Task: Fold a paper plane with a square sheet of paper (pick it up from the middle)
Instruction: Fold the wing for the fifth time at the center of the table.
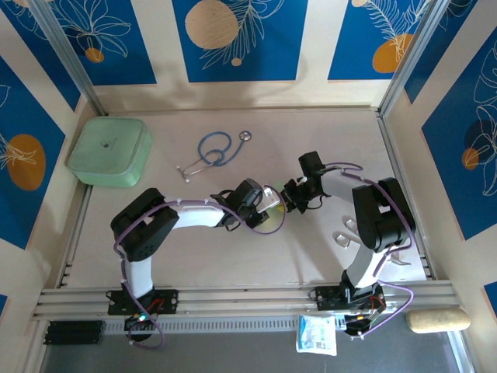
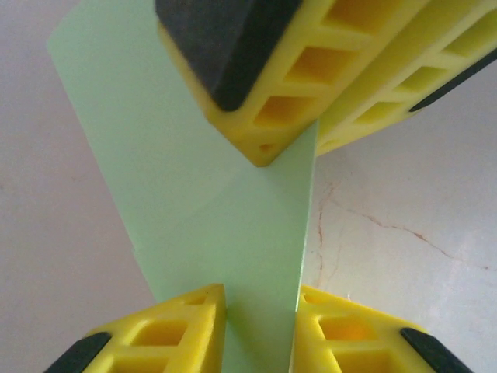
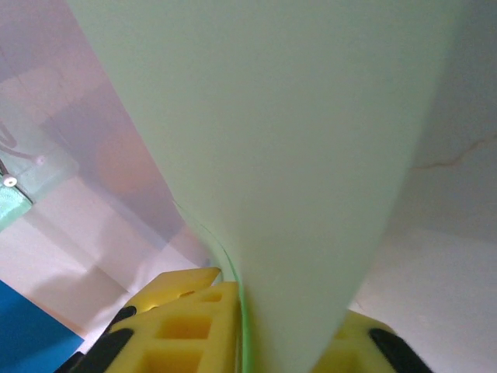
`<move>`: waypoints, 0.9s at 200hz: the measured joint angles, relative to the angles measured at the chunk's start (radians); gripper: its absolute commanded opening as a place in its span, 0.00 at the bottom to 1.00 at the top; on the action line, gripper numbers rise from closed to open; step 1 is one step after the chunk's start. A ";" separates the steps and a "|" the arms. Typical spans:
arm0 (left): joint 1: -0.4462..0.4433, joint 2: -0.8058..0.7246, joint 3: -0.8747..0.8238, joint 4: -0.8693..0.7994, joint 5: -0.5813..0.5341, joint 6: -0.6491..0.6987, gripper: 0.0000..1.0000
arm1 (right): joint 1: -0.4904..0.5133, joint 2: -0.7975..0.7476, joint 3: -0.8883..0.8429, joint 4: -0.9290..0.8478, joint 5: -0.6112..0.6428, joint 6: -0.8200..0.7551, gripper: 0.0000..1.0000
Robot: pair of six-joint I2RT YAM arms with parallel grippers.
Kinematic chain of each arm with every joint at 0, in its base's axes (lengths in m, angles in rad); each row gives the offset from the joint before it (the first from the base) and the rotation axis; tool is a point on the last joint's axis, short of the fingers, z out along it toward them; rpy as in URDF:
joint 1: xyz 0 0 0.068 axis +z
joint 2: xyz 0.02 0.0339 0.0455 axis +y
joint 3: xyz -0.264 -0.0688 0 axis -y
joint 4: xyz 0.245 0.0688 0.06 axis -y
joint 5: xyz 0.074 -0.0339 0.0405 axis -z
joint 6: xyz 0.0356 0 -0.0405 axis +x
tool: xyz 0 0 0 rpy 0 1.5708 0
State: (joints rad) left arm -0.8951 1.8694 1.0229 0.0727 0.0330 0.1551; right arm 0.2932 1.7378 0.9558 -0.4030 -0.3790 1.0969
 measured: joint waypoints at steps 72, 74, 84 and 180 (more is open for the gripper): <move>0.000 0.000 -0.037 0.017 0.003 -0.046 0.39 | 0.000 0.000 0.000 -0.011 -0.003 -0.008 0.06; 0.000 0.000 -0.037 0.018 0.003 -0.046 0.39 | 0.000 0.000 0.000 -0.011 -0.003 -0.008 0.06; 0.000 0.000 -0.040 0.021 0.004 -0.050 0.39 | 0.000 0.000 0.000 -0.013 -0.003 -0.008 0.06; 0.000 -0.008 -0.039 0.016 0.027 -0.097 0.45 | 0.000 0.000 0.002 -0.030 -0.003 -0.009 0.06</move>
State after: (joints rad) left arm -0.8951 1.8610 0.9844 0.0891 0.0601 0.0586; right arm 0.2932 1.7378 0.9577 -0.4328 -0.3820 1.0882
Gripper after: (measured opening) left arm 0.441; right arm 0.065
